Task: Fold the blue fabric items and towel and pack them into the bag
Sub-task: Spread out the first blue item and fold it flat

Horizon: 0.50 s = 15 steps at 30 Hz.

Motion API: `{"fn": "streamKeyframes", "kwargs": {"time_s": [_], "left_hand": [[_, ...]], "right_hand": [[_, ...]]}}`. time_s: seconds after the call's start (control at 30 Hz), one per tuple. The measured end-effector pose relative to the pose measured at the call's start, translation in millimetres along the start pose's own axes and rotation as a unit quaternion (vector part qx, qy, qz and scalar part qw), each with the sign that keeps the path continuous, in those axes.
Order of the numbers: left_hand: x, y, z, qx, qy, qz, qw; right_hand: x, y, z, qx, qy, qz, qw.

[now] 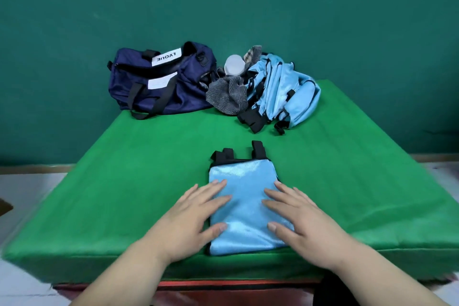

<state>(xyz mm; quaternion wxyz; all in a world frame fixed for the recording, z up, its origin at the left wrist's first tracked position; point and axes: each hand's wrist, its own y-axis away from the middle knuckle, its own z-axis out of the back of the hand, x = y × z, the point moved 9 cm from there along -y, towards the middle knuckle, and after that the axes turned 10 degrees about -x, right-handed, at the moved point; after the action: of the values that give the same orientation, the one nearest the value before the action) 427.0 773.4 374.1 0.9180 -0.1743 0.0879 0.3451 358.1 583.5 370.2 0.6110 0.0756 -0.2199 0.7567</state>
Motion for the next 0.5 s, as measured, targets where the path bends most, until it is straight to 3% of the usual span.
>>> {"fn": "streamKeyframes", "kwargs": {"time_s": [0.1,0.2,0.4,0.5], "left_hand": [[-2.7,13.7,-1.7,-0.021,-0.050,0.020,0.998],[-9.9,25.1,5.4,-0.068,0.009,0.053,0.996],[-41.2,54.4,7.2,-0.035,0.017,0.026,0.999],[-42.7,58.2,9.1,-0.072,0.019,0.012,0.997]], "right_hand": [[-1.8,8.8,-2.2,-0.013,-0.003,0.003,1.000],[-6.3,13.9,-0.3,-0.049,-0.032,-0.020,0.998],[-11.1,39.9,7.2,-0.072,-0.067,-0.034,0.995],[-13.9,41.2,8.1,-0.081,-0.079,-0.041,0.993]]}}
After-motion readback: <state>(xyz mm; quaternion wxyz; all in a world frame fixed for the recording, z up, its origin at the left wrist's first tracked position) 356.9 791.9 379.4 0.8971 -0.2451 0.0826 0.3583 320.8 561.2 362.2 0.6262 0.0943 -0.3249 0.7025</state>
